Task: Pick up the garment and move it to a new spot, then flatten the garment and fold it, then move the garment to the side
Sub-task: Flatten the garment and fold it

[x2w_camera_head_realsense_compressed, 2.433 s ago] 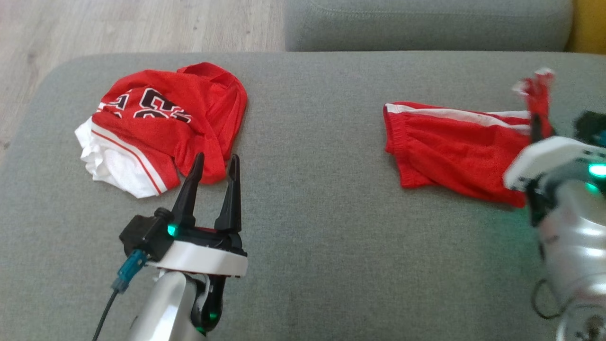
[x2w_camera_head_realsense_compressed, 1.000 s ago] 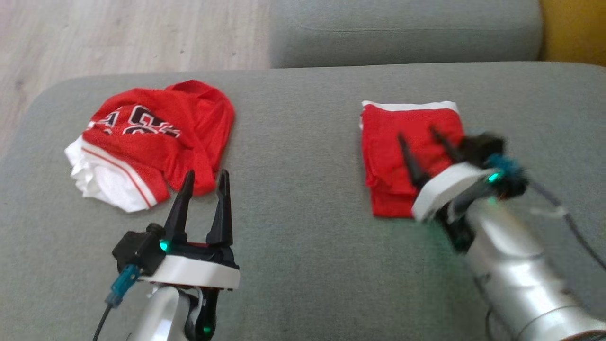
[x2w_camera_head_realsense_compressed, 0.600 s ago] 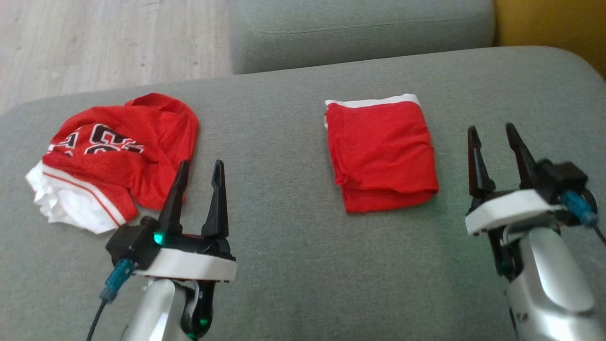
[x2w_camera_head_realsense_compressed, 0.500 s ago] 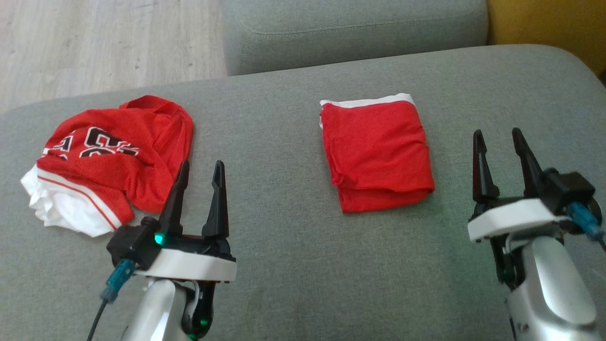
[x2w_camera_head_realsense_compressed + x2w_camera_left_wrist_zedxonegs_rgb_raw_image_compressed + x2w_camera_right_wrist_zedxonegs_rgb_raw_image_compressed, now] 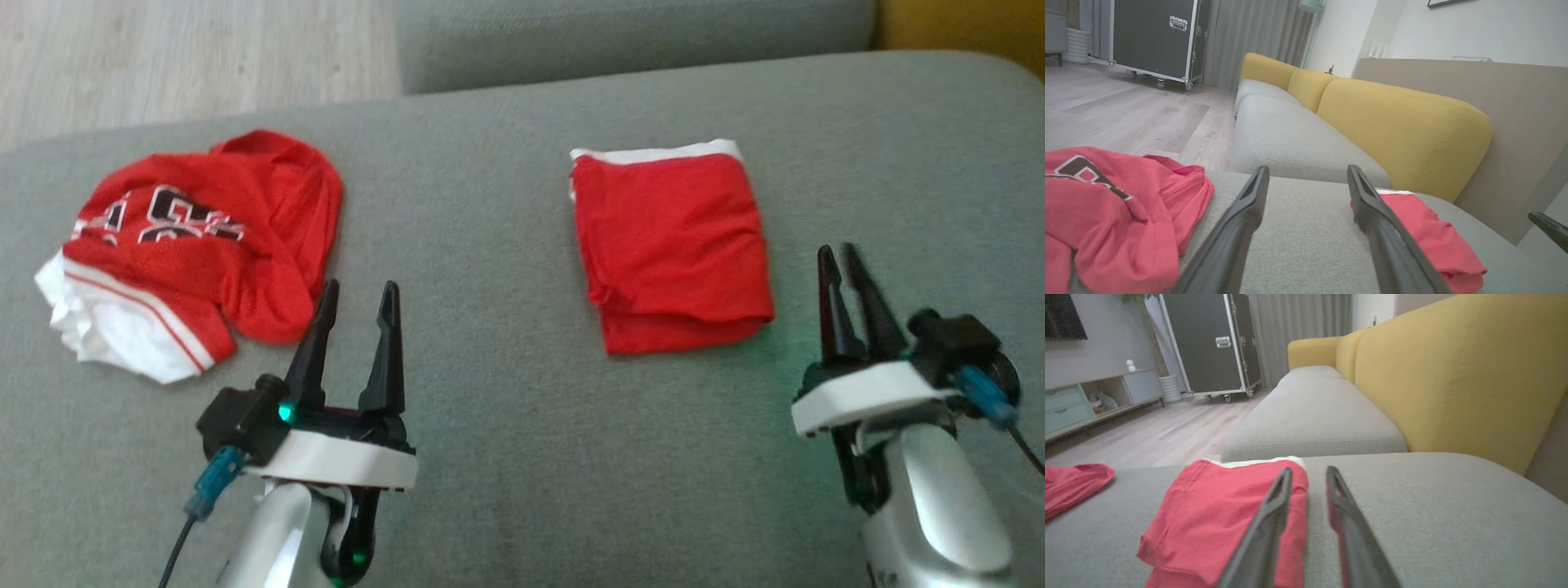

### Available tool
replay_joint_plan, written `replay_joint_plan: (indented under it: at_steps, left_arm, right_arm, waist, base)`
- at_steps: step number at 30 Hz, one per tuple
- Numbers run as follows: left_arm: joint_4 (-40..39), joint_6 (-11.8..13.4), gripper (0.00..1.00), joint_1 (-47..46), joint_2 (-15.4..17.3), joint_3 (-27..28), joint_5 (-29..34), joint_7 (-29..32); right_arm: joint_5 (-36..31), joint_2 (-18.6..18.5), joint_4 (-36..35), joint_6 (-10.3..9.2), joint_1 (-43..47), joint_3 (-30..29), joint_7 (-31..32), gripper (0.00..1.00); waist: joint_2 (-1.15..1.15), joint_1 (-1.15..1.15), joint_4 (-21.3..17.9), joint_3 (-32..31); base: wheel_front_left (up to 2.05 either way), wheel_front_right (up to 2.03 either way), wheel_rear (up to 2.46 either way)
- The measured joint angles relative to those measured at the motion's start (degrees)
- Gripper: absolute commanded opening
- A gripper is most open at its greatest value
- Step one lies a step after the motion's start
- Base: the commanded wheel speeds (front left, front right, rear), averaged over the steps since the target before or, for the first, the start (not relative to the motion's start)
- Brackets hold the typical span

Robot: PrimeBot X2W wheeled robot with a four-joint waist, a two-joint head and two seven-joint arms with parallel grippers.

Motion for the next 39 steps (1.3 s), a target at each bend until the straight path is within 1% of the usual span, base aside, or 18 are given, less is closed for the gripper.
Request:
replay_joint_plan:
  at_steps: [3,6,10,15,20,22,27,30,32,33,36,38,39]
  left_arm:
    - [0.0,0.0,1.00,-1.2,0.0,-0.8,0.0,0.0]
    - [-0.1,0.0,1.00,-3.2,0.0,-1.1,0.0,0.0]
    - [-0.1,0.0,1.00,-4.7,0.0,-2.4,0.0,0.0]
    - [-0.1,0.0,1.00,-5.4,0.0,-3.3,-0.2,0.0]
    - [-0.1,0.0,1.00,-6.5,0.0,-3.7,-0.5,0.0]
    - [0.0,0.0,1.00,-6.6,0.0,-3.8,-0.5,0.0]
    - [0.0,0.0,1.00,-6.8,0.0,-3.7,-0.6,0.0]
    - [0.0,0.0,1.00,-6.8,0.0,-3.7,-0.6,0.0]
    - [0.0,0.0,1.00,-6.8,-0.1,-3.7,-0.6,0.0]
    - [0.0,0.0,1.00,-6.8,-0.1,-3.8,-0.7,0.0]
    - [0.0,0.0,1.00,-6.8,-0.1,-3.8,-1.1,0.0]
    - [0.0,0.0,1.00,-6.8,-0.1,-3.8,-1.1,0.0]
    - [0.1,0.0,1.00,-6.8,-0.1,-3.8,-1.1,0.0]
  right_arm:
    - [-1.3,0.1,3.3,0.00,-3.5,-0.4,0.0,0.00]
    - [-2.3,0.1,7.1,0.00,-8.8,-1.5,0.0,0.00]
    - [-4.1,0.1,14.7,0.00,-15.3,-3.5,0.0,0.00]
    - [-6.2,-0.4,25.0,0.00,-20.8,-6.7,0.4,0.00]
    - [-9.0,-2.2,33.9,0.00,-26.1,-9.1,2.6,0.00]
    - [-10.2,-2.6,35.5,0.00,-27.0,-9.3,2.1,0.00]
    - [-10.6,-2.1,34.9,0.00,-28.2,-9.1,0.5,0.00]
    - [-10.0,-1.2,32.7,0.00,-29.0,-6.7,0.2,0.00]
    - [-8.9,-1.0,31.3,0.00,-29.3,-3.6,0.0,0.00]
    - [-7.4,-1.0,31.3,0.00,-29.3,-1.2,0.0,0.00]
    - [-0.7,-0.9,34.0,0.00,-29.2,6.9,0.1,0.00]
    - [5.4,-0.6,37.5,0.00,-29.0,11.4,3.1,0.00]
    - [7.1,-0.7,38.4,0.00,-28.8,13.7,3.5,0.00]
  waist:
    - [0.00,0.02,1.3,1.8]
    - [0.00,0.02,2.9,3.6]
    - [0.00,0.02,5.5,5.8]
    - [0.00,0.02,9.0,8.2]
    - [0.00,0.01,11.3,10.1]
    - [0.00,0.01,11.8,10.5]
    - [0.00,0.01,11.8,10.3]
    - [0.00,0.00,11.5,10.1]
    - [0.00,0.00,11.4,9.9]
    - [0.00,0.00,11.4,9.9]
    - [0.00,0.00,11.3,9.6]
    - [0.00,0.00,11.1,9.4]
    - [0.00,0.00,11.1,9.3]
  base:
    - [0.00,0.00,0.00]
    - [0.00,0.00,0.00]
    - [0.00,0.00,0.00]
    - [0.00,0.00,0.00]
    - [0.00,0.00,0.00]
    - [0.00,0.00,0.00]
    - [0.00,0.00,0.00]
    - [0.00,0.00,0.00]
    - [0.00,0.00,0.00]
    - [0.00,0.00,0.00]
    - [0.00,0.00,0.00]
    - [0.00,0.00,0.00]
    - [0.00,0.00,0.00]
